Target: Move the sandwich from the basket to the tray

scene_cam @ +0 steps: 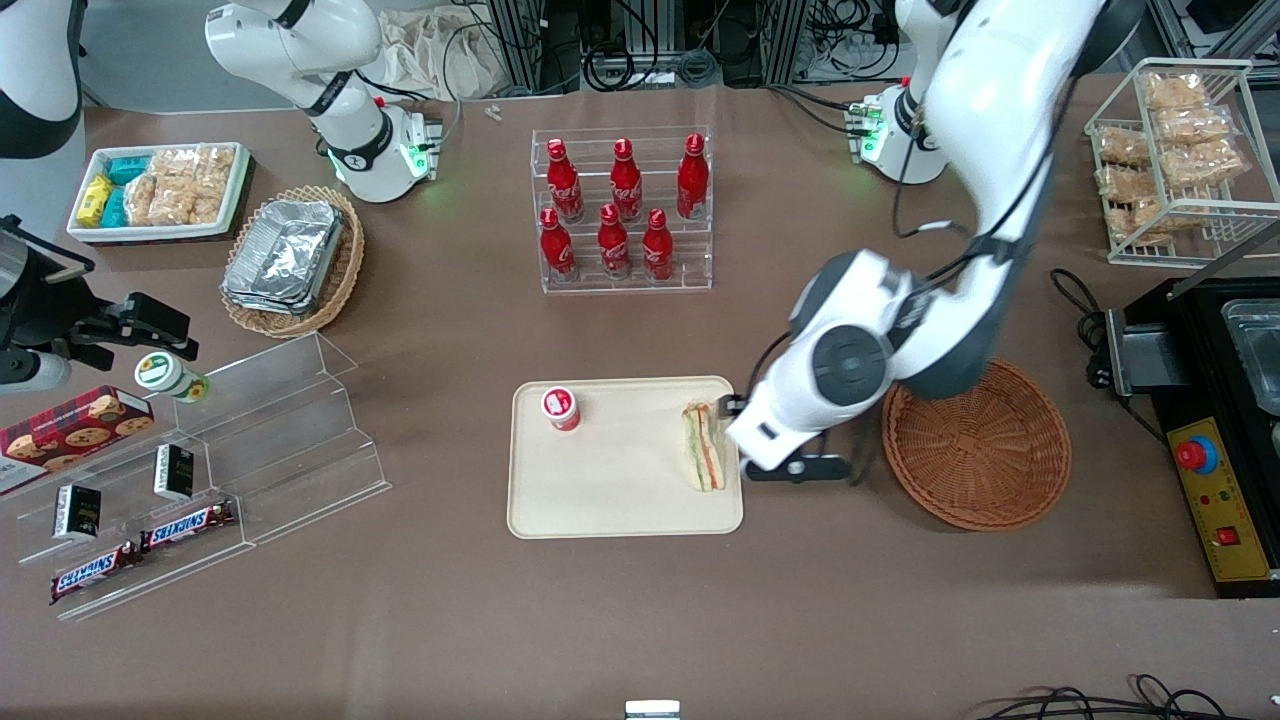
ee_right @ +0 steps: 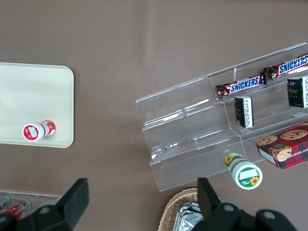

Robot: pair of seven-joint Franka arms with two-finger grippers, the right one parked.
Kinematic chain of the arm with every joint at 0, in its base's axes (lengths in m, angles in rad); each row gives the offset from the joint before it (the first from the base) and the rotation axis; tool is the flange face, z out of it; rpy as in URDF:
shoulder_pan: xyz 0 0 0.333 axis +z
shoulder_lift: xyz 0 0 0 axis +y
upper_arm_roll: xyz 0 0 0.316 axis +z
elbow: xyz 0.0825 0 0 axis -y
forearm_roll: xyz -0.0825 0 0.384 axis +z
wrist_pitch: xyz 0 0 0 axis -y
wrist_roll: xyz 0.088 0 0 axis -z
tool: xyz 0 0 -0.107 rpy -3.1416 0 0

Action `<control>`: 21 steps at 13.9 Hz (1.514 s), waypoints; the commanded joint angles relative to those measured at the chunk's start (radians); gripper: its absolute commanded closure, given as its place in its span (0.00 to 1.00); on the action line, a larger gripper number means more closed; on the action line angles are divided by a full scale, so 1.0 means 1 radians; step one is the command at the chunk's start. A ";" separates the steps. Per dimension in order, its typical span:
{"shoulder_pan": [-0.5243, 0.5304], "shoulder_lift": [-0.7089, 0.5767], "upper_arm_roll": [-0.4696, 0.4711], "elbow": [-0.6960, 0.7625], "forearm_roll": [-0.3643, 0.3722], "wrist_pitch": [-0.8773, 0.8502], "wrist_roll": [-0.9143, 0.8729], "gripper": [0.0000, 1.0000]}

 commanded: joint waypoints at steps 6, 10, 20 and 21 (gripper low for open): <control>0.226 -0.239 0.000 -0.033 -0.005 -0.225 0.271 0.01; 0.346 -0.326 0.002 -0.029 0.002 -0.261 0.440 0.01; 0.367 -0.347 0.069 0.002 0.049 -0.264 0.350 0.00; 0.367 -0.347 0.069 0.004 0.048 -0.264 0.350 0.00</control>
